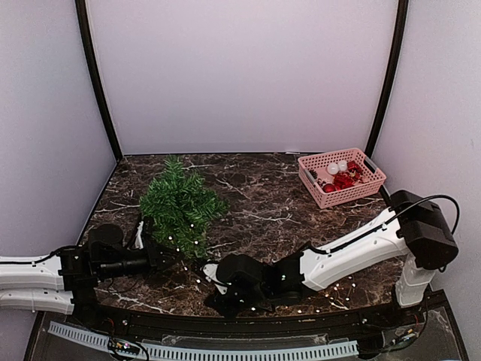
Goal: Decorate the small christmas tree
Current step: Wrap the side of the string light in the gap of the branches.
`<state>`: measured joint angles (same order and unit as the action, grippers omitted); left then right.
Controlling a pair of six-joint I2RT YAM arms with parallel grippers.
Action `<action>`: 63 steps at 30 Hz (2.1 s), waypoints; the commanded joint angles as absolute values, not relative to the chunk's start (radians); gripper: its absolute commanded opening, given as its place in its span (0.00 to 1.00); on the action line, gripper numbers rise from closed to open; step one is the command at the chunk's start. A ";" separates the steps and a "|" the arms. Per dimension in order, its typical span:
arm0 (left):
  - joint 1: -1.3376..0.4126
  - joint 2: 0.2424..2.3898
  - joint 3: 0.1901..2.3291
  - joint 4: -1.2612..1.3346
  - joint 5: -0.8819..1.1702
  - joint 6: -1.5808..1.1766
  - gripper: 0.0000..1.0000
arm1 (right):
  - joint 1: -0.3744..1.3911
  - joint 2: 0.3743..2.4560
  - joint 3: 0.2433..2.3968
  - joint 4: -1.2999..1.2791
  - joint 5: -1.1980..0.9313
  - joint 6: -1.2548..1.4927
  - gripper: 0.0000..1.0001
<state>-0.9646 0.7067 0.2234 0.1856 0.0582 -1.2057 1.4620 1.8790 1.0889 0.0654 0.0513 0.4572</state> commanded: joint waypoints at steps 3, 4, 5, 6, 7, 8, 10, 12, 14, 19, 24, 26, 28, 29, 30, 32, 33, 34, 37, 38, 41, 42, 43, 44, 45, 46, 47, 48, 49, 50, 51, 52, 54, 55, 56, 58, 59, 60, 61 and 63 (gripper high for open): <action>-0.968 0.642 0.190 0.170 0.026 -1.230 0.00 | 1.472 1.750 0.941 0.188 0.055 0.506 0.51; -0.968 0.637 0.191 0.165 0.021 -1.227 0.00 | 1.470 1.735 0.913 0.208 0.048 0.508 0.56; -0.969 0.627 0.192 0.154 0.019 -1.226 0.00 | 1.470 1.720 0.895 0.228 0.040 0.510 0.60; -0.969 0.620 0.194 0.148 0.015 -1.225 0.00 | 1.468 1.710 0.881 0.243 0.029 0.509 0.63; -0.968 0.617 0.195 0.139 0.015 -1.224 0.00 | 1.467 1.703 0.871 0.256 0.017 0.507 0.66; -0.968 0.612 0.196 0.136 0.015 -1.223 0.00 | 1.465 1.700 0.865 0.264 0.008 0.503 0.67; -0.968 0.607 0.197 0.129 0.014 -1.223 0.00 | 1.463 1.702 0.859 0.272 0.005 0.497 0.69; -0.968 0.606 0.199 0.126 0.015 -1.221 0.00 | 1.461 1.707 0.857 0.275 0.010 0.489 0.68; -0.968 0.605 0.201 0.122 0.014 -1.220 0.00 | 1.458 1.711 0.860 0.272 0.024 0.476 0.59; -0.968 0.598 0.200 0.108 0.011 -1.220 0.00 | 1.453 1.729 0.870 0.263 0.030 0.454 0.28; -0.968 0.573 0.190 0.078 0.011 -1.227 0.00 | 1.450 1.747 0.867 0.271 0.018 0.444 0.05; -0.968 0.558 0.183 0.058 -0.006 -1.229 0.00 | 1.448 1.756 0.875 0.268 0.012 0.441 0.00; -0.968 0.541 0.174 0.036 -0.028 -1.234 0.00 | 1.448 1.760 0.879 0.263 0.006 0.440 0.00; -0.968 0.529 0.170 0.029 -0.037 -1.239 0.00 | 1.447 1.762 0.879 0.263 0.005 0.441 0.00; -0.968 0.524 0.160 0.017 -0.041 -1.241 0.00 | 1.447 1.763 0.879 0.259 0.005 0.441 0.00; -0.968 0.513 0.142 0.014 -0.047 -1.245 0.00 | 1.446 1.769 0.883 0.242 0.005 0.445 0.00; -0.968 0.511 0.129 0.019 -0.044 -1.247 0.00 | 1.446 1.772 0.886 0.233 0.006 0.449 0.00; -0.968 0.512 0.124 0.034 -0.037 -1.245 0.00 | 1.446 1.775 0.887 0.225 0.010 0.454 0.00; -0.968 0.532 0.119 0.067 -0.026 -1.221 0.02 | 1.447 1.772 0.890 0.202 0.041 0.480 0.00; -0.968 0.541 0.122 0.071 -0.023 -1.205 0.03 | 1.447 1.770 0.892 0.196 0.050 0.487 0.00; -0.968 0.547 0.143 0.067 -0.023 -1.173 0.14 | 1.446 1.749 0.894 0.187 0.078 0.509 0.00; -0.968 0.539 0.149 0.059 -0.025 -1.159 0.21 | 1.447 1.742 0.894 0.187 0.079 0.513 0.00; -0.968 0.534 0.160 0.039 -0.026 -1.151 0.25 | 1.446 1.733 0.896 0.188 0.080 0.516 0.00; -0.968 0.519 0.167 0.024 -0.028 -1.136 0.33 | 1.446 1.724 0.897 0.189 0.075 0.515 0.00; -0.969 0.507 0.179 -0.020 -0.030 -1.130 0.36 | 1.447 1.716 0.896 0.193 0.065 0.517 0.00; -0.968 0.483 0.184 -0.042 -0.036 -1.123 0.43 | 1.448 1.706 0.895 0.198 0.056 0.514 0.00; -0.968 0.468 0.193 -0.085 -0.039 -1.121 0.45 | 1.448 1.698 0.892 0.204 0.043 0.513 0.00; -0.968 0.434 0.195 -0.105 -0.044 -1.118 0.48 | 1.448 1.688 0.889 0.209 0.028 0.508 0.00; -0.968 0.416 0.200 -0.145 -0.045 -1.118 0.50 | 1.448 1.678 0.885 0.216 0.009 0.501 0.00; -0.968 0.378 0.202 -0.164 -0.048 -1.118 0.53 | 1.449 1.669 0.878 0.224 -0.011 0.493 0.00; -0.968 0.358 0.205 -0.202 -0.049 -1.116 0.54 | 1.450 1.657 0.872 0.232 -0.042 0.485 0.00; -0.968 0.314 0.210 -0.222 -0.054 -1.116 0.56 | 1.450 1.647 0.865 0.240 -0.068 0.477 0.00; -0.967 0.252 0.220 -0.288 -0.067 -1.120 0.59 | 1.450 1.624 0.864 0.239 -0.094 0.470 0.00; -0.967 0.233 0.225 -0.332 -0.077 -1.121 0.60 | 1.450 1.612 0.862 0.241 -0.097 0.469 0.00; -0.966 0.201 0.231 -0.349 -0.080 -1.124 0.61 | 1.450 1.601 0.860 0.247 -0.101 0.469 0.00; -0.967 0.173 0.241 -0.388 -0.089 -1.134 0.62 | 1.450 1.579 0.859 0.258 -0.098 0.474 0.00; -0.967 0.169 0.244 -0.403 -0.090 -1.135 0.62 | 1.450 1.571 0.863 0.260 -0.088 0.478 0.00; -0.966 0.172 0.250 -0.405 -0.090 -1.137 0.62 | 1.449 1.565 0.868 0.260 -0.069 0.486 0.00; -0.966 0.178 0.253 -0.400 -0.086 -1.137 0.62 | 1.449 1.561 0.874 0.255 -0.036 0.499 0.00; -0.966 0.229 0.262 -0.383 -0.078 -1.131 0.62 | 1.445 1.568 0.904 0.193 0.048 0.530 0.00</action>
<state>-0.9642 0.2619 0.2157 -0.3363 -0.0700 -1.1366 1.4509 1.5818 0.8692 0.2153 -0.0570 0.4889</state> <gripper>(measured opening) 0.617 0.006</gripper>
